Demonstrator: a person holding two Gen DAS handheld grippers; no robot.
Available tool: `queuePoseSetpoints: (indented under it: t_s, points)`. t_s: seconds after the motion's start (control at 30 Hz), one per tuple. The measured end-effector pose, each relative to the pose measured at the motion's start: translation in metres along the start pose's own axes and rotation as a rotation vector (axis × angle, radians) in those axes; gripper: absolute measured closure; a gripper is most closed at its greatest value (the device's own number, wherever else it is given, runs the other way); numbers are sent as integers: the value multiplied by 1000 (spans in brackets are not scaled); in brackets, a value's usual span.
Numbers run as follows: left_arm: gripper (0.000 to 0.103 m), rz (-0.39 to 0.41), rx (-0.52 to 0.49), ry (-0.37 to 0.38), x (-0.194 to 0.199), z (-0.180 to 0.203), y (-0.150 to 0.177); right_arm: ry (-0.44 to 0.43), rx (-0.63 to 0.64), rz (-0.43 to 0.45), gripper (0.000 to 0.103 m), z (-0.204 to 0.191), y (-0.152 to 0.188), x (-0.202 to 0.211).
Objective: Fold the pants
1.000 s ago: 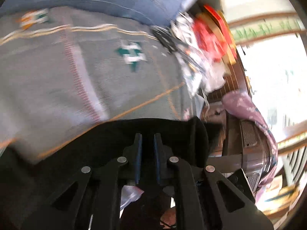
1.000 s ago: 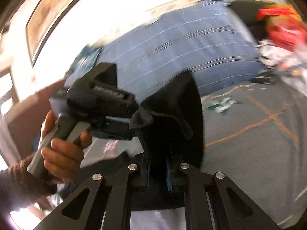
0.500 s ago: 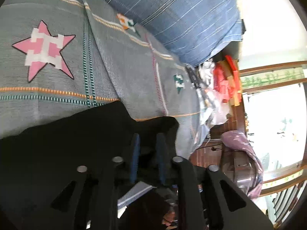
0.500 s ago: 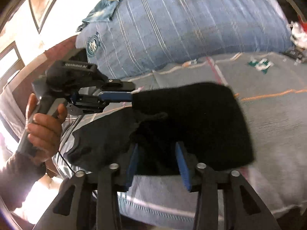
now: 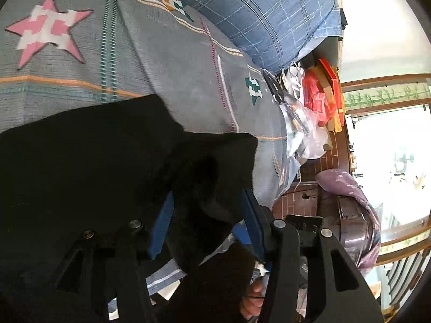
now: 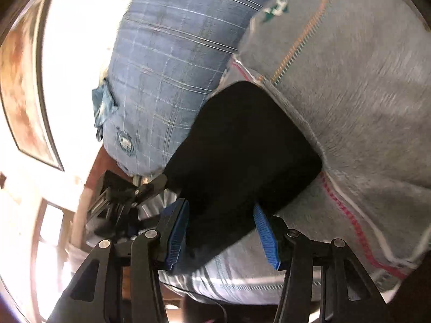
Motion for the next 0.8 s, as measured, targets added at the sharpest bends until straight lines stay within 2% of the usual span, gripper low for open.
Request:
queuePoseSetpoints:
  t_s: [0.03, 0.07, 0.1, 0.13, 0.2, 0.27, 0.37, 0.43, 0.57, 0.67, 0.73, 0.8]
  points:
    - [58, -18, -8, 3, -6, 6, -2, -1, -5, -9, 76, 2, -2, -3]
    - [76, -24, -17, 7, -8, 10, -3, 20, 3, -21, 95, 2, -8, -8]
    - [87, -39, -40, 14, -13, 21, -5, 20, 22, -19, 95, -1, -13, -8]
    - [93, -39, -59, 19, -13, 28, -5, 13, 55, 23, 96, -9, -19, 0]
    - [93, -7, -99, 12, -11, 43, -8, 25, 158, 112, 96, -29, -27, 21]
    - [93, 15, -124, -31, -13, 49, -11, 66, 219, 135, 96, -35, -30, 32]
    - [93, -3, -98, -116, -27, 34, -11, 130, 186, 87, 96, -12, -27, 27]
    - [93, -49, -60, -169, -42, 14, -4, 172, 145, 36, 95, 10, -18, 18]
    - [93, -51, -24, -118, -33, 1, 8, 179, 162, 9, 88, 8, -10, 22]
    - [93, 0, -86, -178, -6, 6, 14, 224, 211, -27, 86, -4, -5, 33]
    - [93, 30, -128, -165, 12, 16, 20, 226, 265, 1, 86, -18, -2, 47]
    - [87, 61, -163, -131, 23, 29, 22, 221, 332, 98, 86, -35, -5, 61]
Point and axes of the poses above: each gripper's, at about its wrist camera, not at the fingertips, and x roughly against the way its jaws point, z to its right, y to its underside, the point moved 3 cm from there along -x, roughly the way its jaws point, and after that the axes turned 4 degrees about -z, right-handed, at the moved point
